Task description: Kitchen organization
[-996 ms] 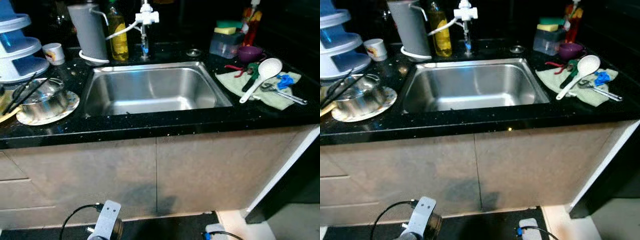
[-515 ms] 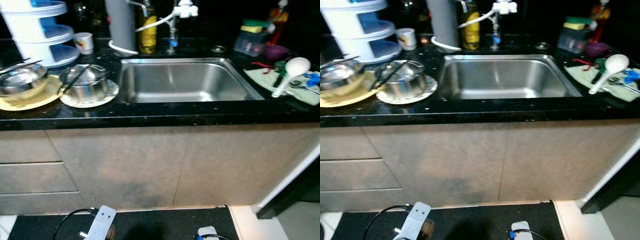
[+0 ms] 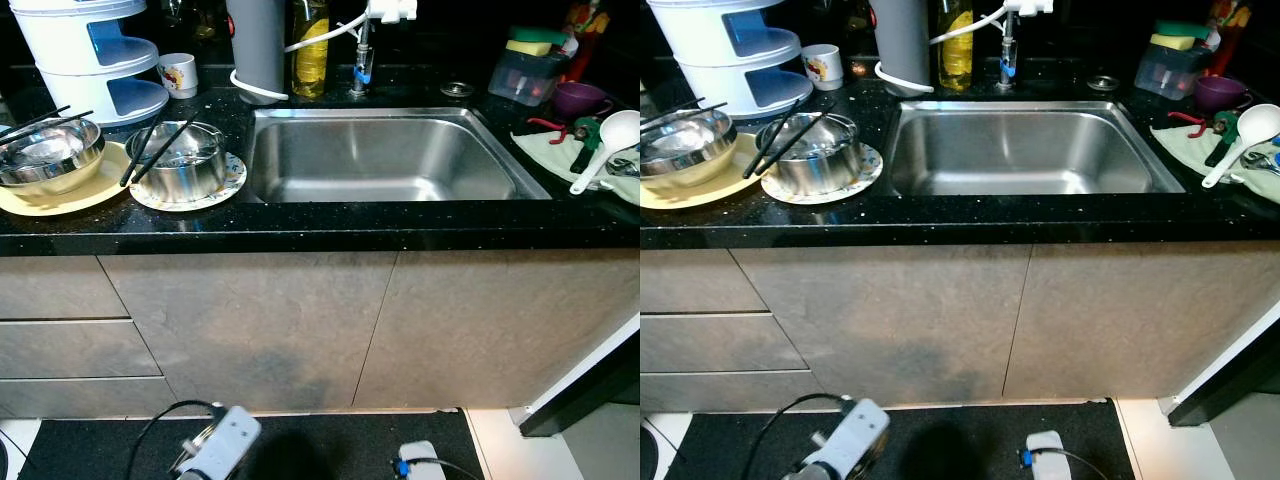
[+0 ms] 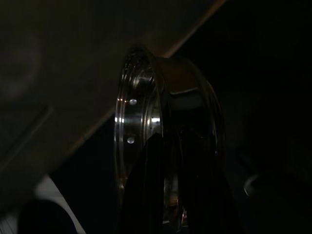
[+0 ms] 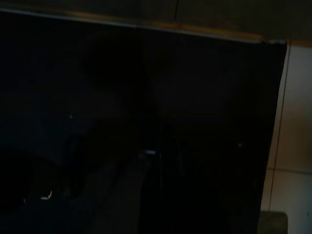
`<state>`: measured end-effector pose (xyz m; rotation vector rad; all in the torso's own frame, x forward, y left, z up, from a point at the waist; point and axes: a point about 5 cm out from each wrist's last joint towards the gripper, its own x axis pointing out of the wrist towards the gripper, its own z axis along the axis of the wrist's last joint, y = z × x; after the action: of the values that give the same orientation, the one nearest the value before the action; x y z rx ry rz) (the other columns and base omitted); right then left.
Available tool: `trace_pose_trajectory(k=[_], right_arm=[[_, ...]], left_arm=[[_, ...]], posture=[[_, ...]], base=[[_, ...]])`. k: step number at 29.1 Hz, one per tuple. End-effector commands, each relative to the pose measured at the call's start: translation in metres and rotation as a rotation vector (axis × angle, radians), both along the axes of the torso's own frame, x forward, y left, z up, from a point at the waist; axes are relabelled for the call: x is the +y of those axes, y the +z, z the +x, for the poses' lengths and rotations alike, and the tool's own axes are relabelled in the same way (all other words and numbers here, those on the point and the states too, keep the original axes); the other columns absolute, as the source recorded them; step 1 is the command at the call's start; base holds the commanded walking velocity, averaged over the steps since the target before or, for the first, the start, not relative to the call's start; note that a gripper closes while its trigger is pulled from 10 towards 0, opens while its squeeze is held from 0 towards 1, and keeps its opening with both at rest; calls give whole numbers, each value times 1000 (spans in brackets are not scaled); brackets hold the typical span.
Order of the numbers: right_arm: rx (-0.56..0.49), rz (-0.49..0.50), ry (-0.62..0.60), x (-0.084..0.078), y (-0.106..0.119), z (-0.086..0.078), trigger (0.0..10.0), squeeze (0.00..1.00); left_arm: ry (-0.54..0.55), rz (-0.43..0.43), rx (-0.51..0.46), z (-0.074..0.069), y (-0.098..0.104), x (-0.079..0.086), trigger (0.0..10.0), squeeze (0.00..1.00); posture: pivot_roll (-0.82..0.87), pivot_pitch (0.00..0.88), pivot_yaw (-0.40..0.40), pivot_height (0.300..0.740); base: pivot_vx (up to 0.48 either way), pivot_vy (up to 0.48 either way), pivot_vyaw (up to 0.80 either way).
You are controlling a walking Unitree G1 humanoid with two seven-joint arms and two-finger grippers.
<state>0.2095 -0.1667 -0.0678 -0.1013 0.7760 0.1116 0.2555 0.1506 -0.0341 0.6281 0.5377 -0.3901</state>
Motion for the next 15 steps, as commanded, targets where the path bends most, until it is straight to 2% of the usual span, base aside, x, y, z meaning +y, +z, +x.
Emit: trace_pose_trajectory(k=[1, 4, 5, 6, 7, 9, 10, 11, 12, 13, 15], right_arm=[[32, -1, 22, 1, -4, -7, 10000, 0], [73, 74, 48, 6, 0, 4, 10000, 0], [88, 99, 71, 10, 2, 8, 10000, 176], [97, 112, 87, 12, 4, 11, 10000, 176], [103, 130, 111, 17, 6, 15, 10000, 1000], [103, 130, 111, 17, 6, 15, 10000, 1000], [113, 163, 126, 23, 8, 19, 10000, 1000], [113, 163, 126, 23, 8, 19, 10000, 1000], [99, 186, 110, 27, 13, 26, 10000, 1000], [99, 186, 110, 27, 13, 26, 10000, 1000], [71, 262, 26, 34, 23, 42, 10000, 1000]], left_arm=[[-49, 35, -4, -3, -1, 4, 10000, 8], [-283, 155, -86, -1, 6, -5, 10000, 8], [-366, 186, -125, -2, 8, -11, 10000, 4], [-413, 201, -151, -3, 10, -14, 10000, 4], [-461, 215, -186, -3, 12, -19, 10000, 4], [-461, 215, -186, -3, 12, -19, 10000, 4], [-513, 229, -223, -5, 13, -24, 10000, 4], [-513, 229, -223, -5, 13, -24, 10000, 4], [-574, 253, -257, -7, 14, -29, 10000, 4], [-574, 253, -257, -7, 14, -29, 10000, 4], [-713, 332, -306, -15, 11, -33, 10000, 0]], posture=[[-105, 138, -2, 740], [-99, 140, 1, 740], [-94, 143, 2, 740], [-94, 143, 2, 740], [-91, 144, 3, 740], [-91, 144, 3, 740], [-89, 145, 3, 740], [-89, 145, 3, 740], [-84, 143, 4, 740], [-84, 143, 4, 740], [-82, 142, 5, 740]], base=[[0, 0, 0], [0, 0, 0], [0, 0, 0], [0, 0, 0], [0, 0, 0], [0, 0, 0], [0, 0, 0], [0, 0, 0], [0, 0, 0], [0, 0, 0], [0, 0, 0]])
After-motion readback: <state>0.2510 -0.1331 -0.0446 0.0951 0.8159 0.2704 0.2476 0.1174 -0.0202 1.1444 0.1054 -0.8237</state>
